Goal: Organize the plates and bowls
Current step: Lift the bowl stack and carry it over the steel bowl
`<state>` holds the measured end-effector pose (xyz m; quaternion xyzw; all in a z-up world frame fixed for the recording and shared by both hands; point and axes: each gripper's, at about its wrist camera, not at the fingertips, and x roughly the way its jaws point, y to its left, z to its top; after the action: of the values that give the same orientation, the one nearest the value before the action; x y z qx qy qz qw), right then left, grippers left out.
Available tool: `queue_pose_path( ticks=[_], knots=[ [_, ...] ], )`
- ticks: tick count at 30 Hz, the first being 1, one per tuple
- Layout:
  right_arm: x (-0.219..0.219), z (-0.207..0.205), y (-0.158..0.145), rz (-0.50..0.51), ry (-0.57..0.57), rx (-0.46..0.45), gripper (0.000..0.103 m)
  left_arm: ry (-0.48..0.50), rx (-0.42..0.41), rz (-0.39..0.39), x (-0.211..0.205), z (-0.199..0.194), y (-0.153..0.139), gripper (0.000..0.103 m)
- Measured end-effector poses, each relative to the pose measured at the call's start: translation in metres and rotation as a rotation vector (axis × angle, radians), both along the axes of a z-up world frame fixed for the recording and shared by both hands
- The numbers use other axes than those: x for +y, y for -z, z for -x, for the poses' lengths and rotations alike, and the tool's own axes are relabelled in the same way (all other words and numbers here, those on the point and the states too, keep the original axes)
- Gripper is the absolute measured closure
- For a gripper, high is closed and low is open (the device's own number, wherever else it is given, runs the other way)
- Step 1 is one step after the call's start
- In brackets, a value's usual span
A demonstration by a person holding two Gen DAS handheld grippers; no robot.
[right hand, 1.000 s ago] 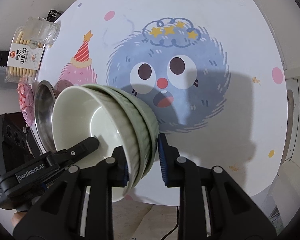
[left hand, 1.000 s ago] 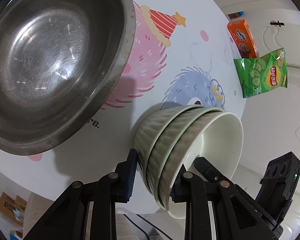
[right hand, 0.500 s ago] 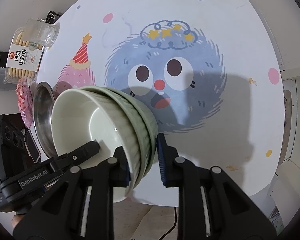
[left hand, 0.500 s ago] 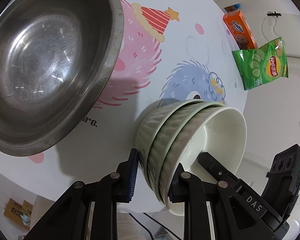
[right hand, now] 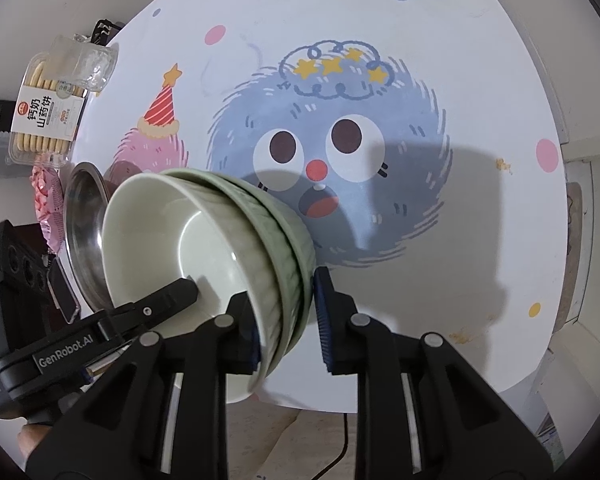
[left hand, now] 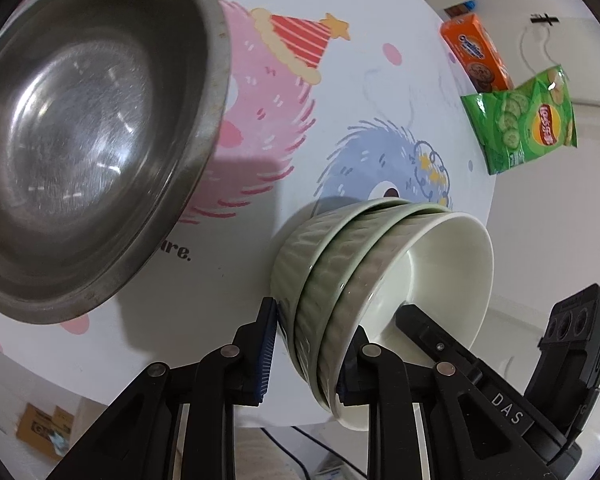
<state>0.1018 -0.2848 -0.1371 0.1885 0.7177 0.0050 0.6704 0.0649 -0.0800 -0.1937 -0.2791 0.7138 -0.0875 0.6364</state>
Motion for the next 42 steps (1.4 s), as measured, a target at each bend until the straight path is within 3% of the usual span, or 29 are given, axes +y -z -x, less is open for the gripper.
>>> queue_pose_path(
  ticks=[12, 24, 34, 42],
  knots=[
    [-0.009, 0.000, -0.012, 0.011, 0.023, -0.016, 0.080, 0.049, -0.019, 0.005, -0.007, -0.003, -0.010, 0.080],
    [-0.007, -0.012, -0.057, 0.039, 0.038, -0.094, 0.080, 0.086, -0.097, 0.021, -0.001, -0.021, -0.059, 0.080],
    [0.040, -0.035, -0.094, 0.031, -0.003, -0.163, 0.080, 0.052, -0.166, -0.006, 0.053, -0.033, -0.106, 0.080],
    [0.100, -0.047, -0.090, -0.009, -0.076, -0.167, 0.080, -0.021, -0.157, -0.035, 0.121, -0.027, -0.105, 0.080]
  ],
)
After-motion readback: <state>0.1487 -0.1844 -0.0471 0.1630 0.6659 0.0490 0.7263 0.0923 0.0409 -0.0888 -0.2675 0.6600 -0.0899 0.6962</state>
